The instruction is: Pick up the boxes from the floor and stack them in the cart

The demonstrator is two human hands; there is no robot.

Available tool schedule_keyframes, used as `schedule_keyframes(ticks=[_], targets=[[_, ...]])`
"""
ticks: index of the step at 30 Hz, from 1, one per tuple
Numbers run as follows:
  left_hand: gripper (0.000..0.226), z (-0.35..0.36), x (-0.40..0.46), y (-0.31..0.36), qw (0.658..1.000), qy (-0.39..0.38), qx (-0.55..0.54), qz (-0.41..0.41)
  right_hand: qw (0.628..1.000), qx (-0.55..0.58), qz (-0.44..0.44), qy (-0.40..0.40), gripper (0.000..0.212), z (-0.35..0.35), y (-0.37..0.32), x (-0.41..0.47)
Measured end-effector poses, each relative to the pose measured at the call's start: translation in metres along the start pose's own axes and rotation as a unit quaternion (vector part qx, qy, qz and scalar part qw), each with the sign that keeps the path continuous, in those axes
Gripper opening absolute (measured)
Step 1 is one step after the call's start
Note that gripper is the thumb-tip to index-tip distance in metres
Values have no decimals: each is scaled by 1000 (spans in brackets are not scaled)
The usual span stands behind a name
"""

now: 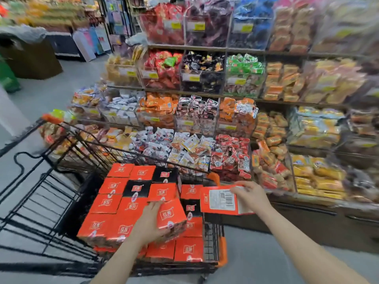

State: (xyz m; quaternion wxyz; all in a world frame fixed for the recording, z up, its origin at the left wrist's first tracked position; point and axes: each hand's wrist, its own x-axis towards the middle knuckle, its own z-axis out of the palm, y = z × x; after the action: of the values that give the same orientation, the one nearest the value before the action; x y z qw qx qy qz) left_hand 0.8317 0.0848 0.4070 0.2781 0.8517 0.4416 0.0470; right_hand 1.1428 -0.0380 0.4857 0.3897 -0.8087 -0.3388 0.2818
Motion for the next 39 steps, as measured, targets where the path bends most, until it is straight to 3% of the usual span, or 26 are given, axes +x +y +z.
schedule_keyframes(ticks=[3,8,11,15,18,20,25,29,32,36,39], targets=[[96,4,26,-23,998,-37,24,36,999,8,32,31,21,20,-2,-6],[100,10,62,-65,982,-62,131,125,990,24,106,92,34,58,-1,-31],[98,9,77,-87,966,-62,182,171,981,38,137,135,62,83,-3,-50],[97,19,79,-94,958,-78,211,176,972,37,174,150,61,102,3,-73],[100,21,79,-93,963,-83,191,172,970,52,175,161,22,106,-2,-89],[104,15,84,-82,961,-107,153,202,970,76,163,165,12,104,-2,-95],[116,-6,91,-18,938,-199,-25,282,955,191,153,169,50,92,-7,-103],[102,-20,89,27,912,-210,-130,329,944,261,138,145,55,78,-17,-109],[91,-34,85,47,897,-213,-194,334,939,285,132,144,40,70,-22,-115],[81,-42,78,65,898,-242,-180,320,967,162,118,158,38,54,-18,-114],[82,-42,69,77,900,-234,-104,353,991,75,87,66,56,47,-27,-113]])
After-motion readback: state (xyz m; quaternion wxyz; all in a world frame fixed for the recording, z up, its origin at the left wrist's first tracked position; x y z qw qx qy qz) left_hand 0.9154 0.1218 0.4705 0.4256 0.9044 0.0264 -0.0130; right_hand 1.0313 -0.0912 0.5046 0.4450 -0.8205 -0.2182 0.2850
